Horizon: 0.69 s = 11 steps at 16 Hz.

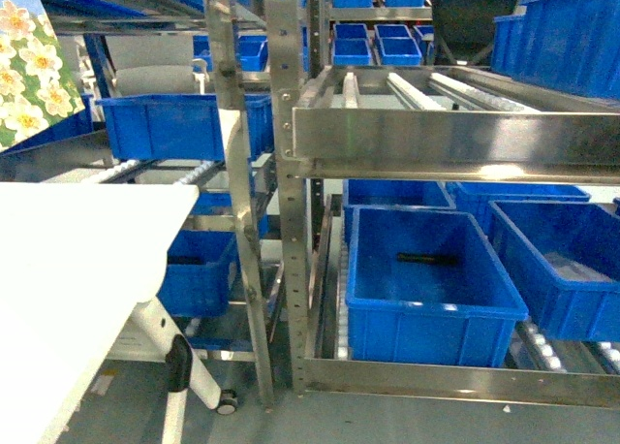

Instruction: Move flower gift bag to table near conveyor

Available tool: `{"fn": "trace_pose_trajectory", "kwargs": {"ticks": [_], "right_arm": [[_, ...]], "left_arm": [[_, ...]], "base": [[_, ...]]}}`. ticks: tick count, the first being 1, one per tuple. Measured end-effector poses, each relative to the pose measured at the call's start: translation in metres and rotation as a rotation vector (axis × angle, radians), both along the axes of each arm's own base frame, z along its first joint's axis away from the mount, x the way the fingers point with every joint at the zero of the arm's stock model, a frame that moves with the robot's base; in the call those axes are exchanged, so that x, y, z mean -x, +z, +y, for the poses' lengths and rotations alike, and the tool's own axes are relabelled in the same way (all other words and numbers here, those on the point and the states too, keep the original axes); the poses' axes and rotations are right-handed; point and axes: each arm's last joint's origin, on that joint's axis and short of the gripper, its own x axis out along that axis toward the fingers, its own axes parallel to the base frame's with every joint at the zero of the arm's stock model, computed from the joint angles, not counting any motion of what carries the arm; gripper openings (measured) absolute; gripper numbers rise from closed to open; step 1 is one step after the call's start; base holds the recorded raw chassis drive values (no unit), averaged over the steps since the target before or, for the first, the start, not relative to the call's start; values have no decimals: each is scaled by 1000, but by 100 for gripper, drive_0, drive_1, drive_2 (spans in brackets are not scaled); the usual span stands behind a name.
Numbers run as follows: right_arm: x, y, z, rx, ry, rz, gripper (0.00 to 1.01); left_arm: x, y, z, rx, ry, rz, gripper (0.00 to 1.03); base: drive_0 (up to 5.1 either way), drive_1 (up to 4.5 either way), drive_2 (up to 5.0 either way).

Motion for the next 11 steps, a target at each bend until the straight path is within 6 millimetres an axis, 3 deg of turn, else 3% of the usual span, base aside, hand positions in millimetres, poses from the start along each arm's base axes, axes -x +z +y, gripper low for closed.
{"fn": "trace_pose_trajectory", "kwargs": {"ticks": [11], "right_arm": [[0,0,0,0,0,1,3]], "left_arm": [[0,0,0,1,-1,-2,2]], "base": [[-501,240,240]]}}
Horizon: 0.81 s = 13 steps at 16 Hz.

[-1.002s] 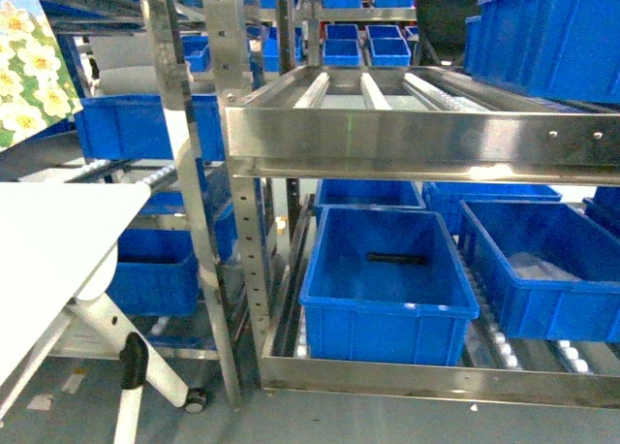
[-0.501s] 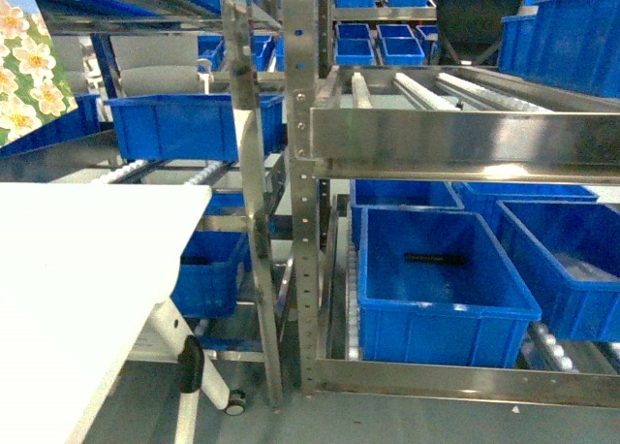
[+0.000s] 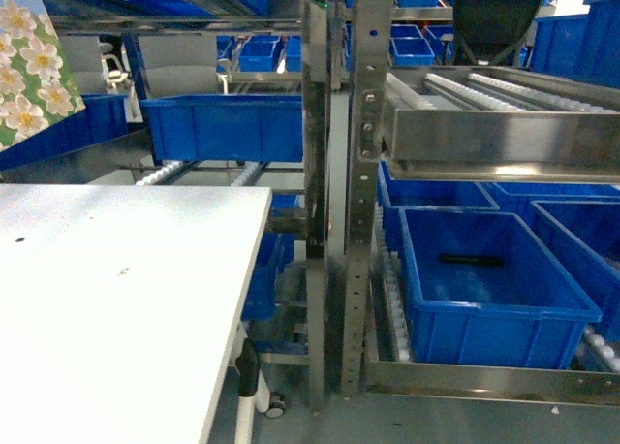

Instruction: Move flower gift bag to table near conveyor

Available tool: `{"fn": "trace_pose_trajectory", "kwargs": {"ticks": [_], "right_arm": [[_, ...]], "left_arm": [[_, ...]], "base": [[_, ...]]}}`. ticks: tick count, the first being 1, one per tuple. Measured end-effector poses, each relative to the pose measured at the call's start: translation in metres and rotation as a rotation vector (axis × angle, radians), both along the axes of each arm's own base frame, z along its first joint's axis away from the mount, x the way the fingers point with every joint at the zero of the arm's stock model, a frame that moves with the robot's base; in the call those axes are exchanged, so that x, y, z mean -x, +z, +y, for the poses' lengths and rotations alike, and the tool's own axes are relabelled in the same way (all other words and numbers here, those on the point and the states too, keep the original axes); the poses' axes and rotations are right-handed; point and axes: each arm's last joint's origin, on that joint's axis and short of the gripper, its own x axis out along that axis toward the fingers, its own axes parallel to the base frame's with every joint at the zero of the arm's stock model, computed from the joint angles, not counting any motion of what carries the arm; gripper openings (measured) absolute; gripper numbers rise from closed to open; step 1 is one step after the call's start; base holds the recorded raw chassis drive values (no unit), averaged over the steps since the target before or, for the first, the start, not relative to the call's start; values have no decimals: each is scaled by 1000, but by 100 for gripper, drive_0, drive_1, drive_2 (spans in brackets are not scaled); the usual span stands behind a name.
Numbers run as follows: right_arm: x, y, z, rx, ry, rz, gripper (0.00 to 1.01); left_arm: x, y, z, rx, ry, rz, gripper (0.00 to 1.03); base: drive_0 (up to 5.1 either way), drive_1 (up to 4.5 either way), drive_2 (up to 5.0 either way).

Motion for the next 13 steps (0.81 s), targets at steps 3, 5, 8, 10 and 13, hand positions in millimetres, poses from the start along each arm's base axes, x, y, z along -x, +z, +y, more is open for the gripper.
{"fn": "trace_pose_trajectory", "kwargs": {"ticks": [3,5,8,10,13], "right_arm": [[0,0,0,0,0,2,3],[0,0,0,0,0,1,3],[0,0,0,0,0,1,3],[0,0,0,0,0,1,3],[0,0,0,0,0,1,3]], "left_arm": [[0,0,0,-1,1,2,2],[0,0,0,0,1,1,2],[0,0,0,0,1,2,2],[0,0,0,0,1,1,2],[0,0,0,0,1,1,2]], "base": [[-493,248,248],[-495,246,246],[-500,241,241],[-495,246,246],[-498,243,243]]}}
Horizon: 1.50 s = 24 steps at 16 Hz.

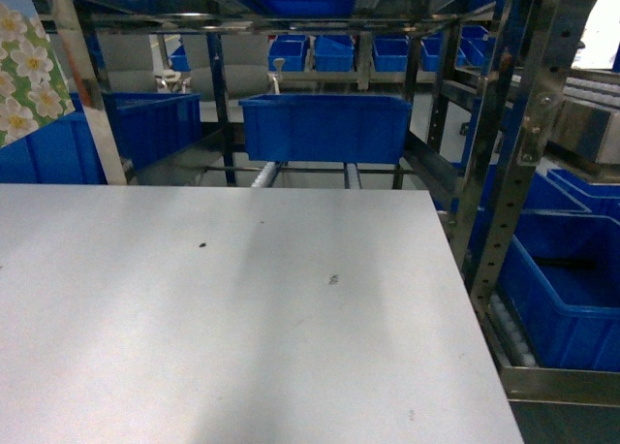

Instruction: Move flower gift bag to table near conveyor

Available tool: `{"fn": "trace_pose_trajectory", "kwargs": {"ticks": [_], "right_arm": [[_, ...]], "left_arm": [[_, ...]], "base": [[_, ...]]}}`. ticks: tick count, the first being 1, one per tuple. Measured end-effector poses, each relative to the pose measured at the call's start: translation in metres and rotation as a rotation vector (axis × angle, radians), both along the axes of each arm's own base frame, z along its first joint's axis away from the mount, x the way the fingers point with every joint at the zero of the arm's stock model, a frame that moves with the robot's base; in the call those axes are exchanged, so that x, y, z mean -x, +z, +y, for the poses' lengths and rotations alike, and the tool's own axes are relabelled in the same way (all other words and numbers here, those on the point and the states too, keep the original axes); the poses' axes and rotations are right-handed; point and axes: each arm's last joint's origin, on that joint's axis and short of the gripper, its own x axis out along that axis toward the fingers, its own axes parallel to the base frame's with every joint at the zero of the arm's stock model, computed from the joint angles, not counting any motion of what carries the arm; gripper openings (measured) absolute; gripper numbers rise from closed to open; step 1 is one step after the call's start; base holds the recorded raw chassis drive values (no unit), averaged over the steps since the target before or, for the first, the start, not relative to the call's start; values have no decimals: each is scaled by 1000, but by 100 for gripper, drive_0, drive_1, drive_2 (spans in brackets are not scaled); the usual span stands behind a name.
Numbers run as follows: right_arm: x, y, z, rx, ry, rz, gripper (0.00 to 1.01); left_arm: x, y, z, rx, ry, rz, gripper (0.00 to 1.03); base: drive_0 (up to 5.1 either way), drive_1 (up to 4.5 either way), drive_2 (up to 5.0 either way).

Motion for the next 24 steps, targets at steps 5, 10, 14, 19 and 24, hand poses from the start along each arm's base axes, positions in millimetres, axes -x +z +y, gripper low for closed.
{"fn": "trace_pose_trajectory", "kwargs": {"ticks": [5,10,14,19,24], "right_arm": [[0,0,0,0,0,-2,3],[0,0,0,0,0,-2,3],[0,0,0,0,0,-3,3],[0,0,0,0,0,0,3],[0,0,0,0,9,3,3]], "left_arm": [[0,0,0,1,2,-3,2],[0,0,0,1,1,-2,2],[0,0,0,0,1,0,2],[0,0,0,0,1,0,2],[0,0,1,1,12,-3,2]], "base": [[-486,250,250],[-474,332,179],[-486,340,143],[-481,346,147],[-96,72,23]]}}
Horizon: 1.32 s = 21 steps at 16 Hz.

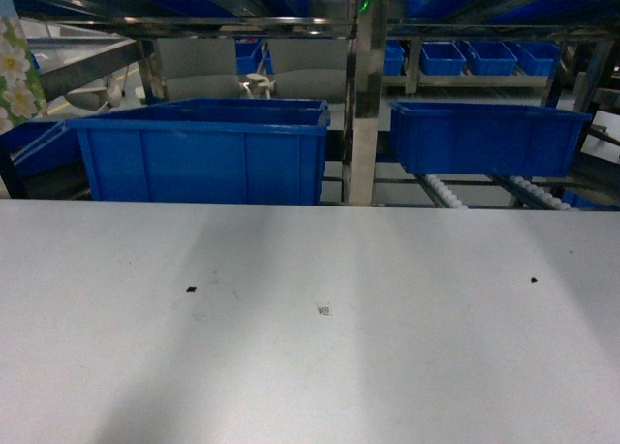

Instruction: Move flower gift bag to table near conveyor

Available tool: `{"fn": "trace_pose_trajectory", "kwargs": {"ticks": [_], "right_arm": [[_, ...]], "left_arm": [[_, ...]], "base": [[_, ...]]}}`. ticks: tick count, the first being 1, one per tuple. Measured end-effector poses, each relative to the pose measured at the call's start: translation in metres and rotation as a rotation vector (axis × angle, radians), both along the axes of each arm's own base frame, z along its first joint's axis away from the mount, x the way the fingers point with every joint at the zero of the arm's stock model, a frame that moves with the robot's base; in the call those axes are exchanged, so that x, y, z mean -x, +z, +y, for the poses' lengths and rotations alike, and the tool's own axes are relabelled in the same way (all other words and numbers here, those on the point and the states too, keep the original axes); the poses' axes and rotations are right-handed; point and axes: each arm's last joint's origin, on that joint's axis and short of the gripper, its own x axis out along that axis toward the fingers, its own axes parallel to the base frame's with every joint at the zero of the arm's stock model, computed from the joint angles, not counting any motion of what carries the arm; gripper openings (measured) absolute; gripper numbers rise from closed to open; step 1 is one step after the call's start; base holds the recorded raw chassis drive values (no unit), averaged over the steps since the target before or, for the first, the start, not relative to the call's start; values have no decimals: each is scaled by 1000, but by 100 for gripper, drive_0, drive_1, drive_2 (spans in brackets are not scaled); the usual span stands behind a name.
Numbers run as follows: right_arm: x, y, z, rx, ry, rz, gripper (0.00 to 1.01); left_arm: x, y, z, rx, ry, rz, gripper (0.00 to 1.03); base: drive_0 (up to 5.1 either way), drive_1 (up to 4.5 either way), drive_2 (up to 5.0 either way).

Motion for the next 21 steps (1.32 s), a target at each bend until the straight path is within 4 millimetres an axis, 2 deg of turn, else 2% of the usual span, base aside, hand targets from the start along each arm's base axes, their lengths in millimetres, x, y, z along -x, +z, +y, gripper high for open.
{"fn": "trace_pose_trajectory", "kwargs": {"ticks": [2,8,14,19,21], "right_arm": [[0,0,0,0,-4,-4,3],[1,1,0,-1,-4,-8,3],[-2,-1,-4,0,0,13,3],[-46,-27,-14,39,36,124,3],[-71,-49,-23,72,19,193,3]], "left_arm": [[0,0,-1,-1,-13,3,2],[0,0,-1,0,-11,2,2],[-1,-1,-1,-2,-11,7,2],[-1,-1,-1,-2,-11,6,2],[-1,-1,-1,-2,-11,6,2]], "base": [[0,0,0],[-6,389,-402],[0,0,0],[0,0,0],[0,0,0]]}}
